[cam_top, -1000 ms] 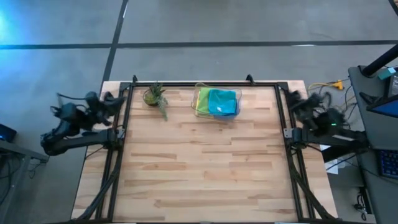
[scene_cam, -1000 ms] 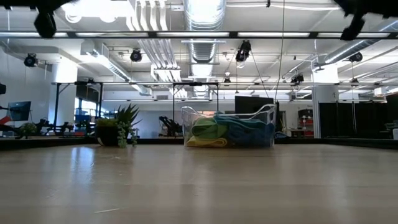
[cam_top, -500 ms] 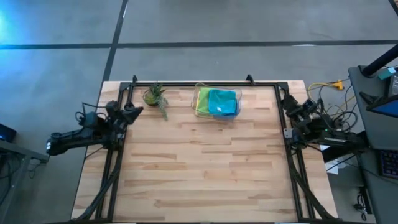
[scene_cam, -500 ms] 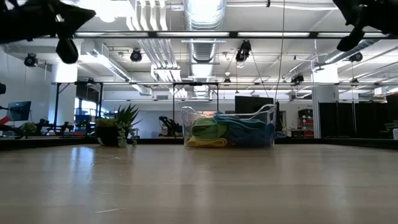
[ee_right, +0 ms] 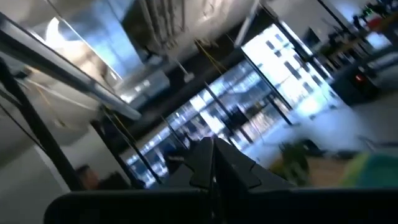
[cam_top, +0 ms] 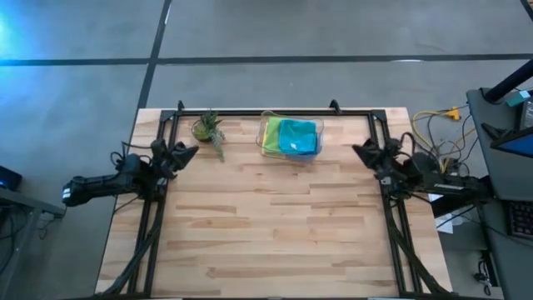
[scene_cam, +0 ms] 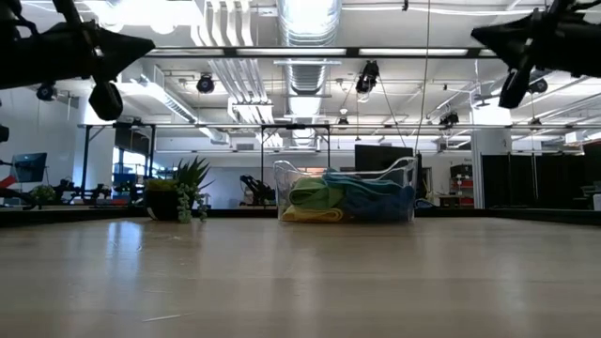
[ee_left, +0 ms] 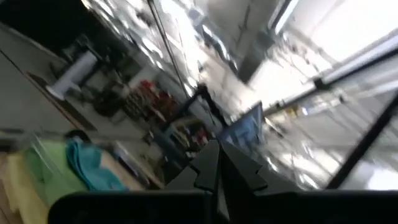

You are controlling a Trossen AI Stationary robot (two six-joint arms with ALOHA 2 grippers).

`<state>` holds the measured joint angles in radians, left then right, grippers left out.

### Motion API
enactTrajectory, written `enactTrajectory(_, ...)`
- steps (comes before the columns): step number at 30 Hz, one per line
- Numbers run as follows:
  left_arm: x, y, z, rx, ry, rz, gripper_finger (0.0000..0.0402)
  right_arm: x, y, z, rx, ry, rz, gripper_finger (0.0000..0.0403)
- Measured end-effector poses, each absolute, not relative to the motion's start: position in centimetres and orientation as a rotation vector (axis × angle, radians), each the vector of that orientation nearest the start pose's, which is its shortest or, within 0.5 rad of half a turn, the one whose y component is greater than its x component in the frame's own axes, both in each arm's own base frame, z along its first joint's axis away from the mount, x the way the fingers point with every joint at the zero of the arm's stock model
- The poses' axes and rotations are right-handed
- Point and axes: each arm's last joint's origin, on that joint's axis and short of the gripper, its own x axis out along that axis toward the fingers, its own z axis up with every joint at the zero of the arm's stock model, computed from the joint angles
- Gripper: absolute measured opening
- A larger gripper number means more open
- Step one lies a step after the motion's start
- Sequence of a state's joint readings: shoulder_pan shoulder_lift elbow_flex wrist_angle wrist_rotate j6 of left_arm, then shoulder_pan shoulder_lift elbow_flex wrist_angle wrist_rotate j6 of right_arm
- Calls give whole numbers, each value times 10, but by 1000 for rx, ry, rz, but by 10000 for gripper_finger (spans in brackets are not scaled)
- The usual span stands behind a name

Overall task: Fold microfiber towels
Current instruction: Return to Home Position

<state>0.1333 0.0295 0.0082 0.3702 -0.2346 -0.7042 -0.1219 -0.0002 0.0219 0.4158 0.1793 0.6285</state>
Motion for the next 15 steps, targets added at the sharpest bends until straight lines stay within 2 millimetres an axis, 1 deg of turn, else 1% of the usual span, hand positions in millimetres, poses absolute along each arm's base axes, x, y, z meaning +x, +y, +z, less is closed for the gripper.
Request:
enactTrajectory(2,93,17,195,-711,-402,178,0,88,-16,204,630,-451,-167,8)
enactTrajectory(4,95,16,192,-755,-352,137,0,90,-16,200,632,-401,-164,8)
enactTrajectory(7,97,16,184,-826,-273,142,0,91,-14,195,625,-330,-112,8)
enactTrajectory(9,98,15,179,-825,-215,133,0,93,-13,190,630,-266,-92,8)
enactTrajectory(13,99,12,171,-827,-87,56,0,95,-12,175,713,-109,-116,8)
enactTrajectory(15,99,11,169,-829,-45,33,0,96,-12,168,803,-35,-129,8)
